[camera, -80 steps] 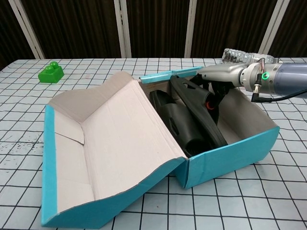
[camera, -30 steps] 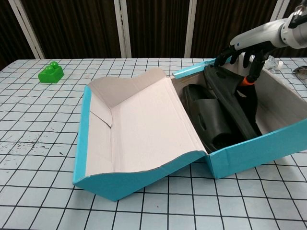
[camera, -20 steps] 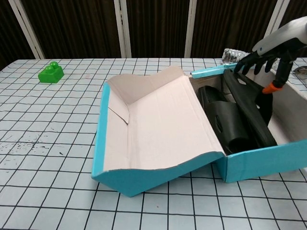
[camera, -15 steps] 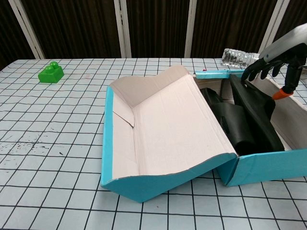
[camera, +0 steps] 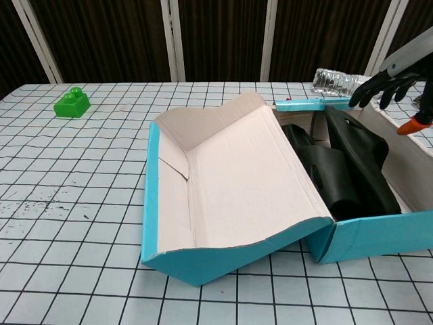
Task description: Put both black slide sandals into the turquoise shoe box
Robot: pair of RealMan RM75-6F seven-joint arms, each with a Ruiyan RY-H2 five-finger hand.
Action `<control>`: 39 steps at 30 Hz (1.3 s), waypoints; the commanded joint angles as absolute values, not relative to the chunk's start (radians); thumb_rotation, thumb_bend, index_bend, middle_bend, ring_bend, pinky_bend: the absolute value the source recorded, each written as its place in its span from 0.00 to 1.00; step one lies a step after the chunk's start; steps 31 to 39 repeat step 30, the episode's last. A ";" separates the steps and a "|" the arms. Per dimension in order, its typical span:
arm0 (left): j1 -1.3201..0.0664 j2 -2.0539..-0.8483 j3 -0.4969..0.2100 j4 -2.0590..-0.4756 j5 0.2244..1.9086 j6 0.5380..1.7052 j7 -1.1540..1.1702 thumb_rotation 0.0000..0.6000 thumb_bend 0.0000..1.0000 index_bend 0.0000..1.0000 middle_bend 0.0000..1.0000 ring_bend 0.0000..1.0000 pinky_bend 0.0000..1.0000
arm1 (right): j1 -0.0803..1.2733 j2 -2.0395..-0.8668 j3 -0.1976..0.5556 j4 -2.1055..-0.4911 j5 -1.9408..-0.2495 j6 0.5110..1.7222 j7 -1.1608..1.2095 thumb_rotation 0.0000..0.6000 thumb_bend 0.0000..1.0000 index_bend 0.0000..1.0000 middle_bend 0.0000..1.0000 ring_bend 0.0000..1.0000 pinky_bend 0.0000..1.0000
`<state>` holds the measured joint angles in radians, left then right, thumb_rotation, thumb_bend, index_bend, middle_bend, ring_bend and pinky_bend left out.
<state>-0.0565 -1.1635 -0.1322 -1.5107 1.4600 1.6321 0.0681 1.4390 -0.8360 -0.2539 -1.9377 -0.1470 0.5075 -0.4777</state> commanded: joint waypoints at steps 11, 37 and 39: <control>-0.049 -1.157 -0.124 -1.511 1.497 1.660 0.048 1.00 0.27 0.06 0.00 0.00 0.01 | 0.566 -0.816 -0.354 -2.148 -1.307 1.575 -0.322 1.00 0.40 0.09 0.07 0.14 0.10; -0.059 -1.163 -0.097 -1.490 1.549 1.652 0.061 1.00 0.27 0.07 0.00 0.00 0.01 | 0.228 -1.019 -0.234 -1.867 -1.474 1.748 -0.364 1.00 0.39 0.09 0.07 0.10 0.10; -0.059 -1.163 -0.097 -1.490 1.549 1.652 0.061 1.00 0.27 0.07 0.00 0.00 0.01 | 0.228 -1.019 -0.234 -1.867 -1.474 1.748 -0.364 1.00 0.39 0.09 0.07 0.10 0.10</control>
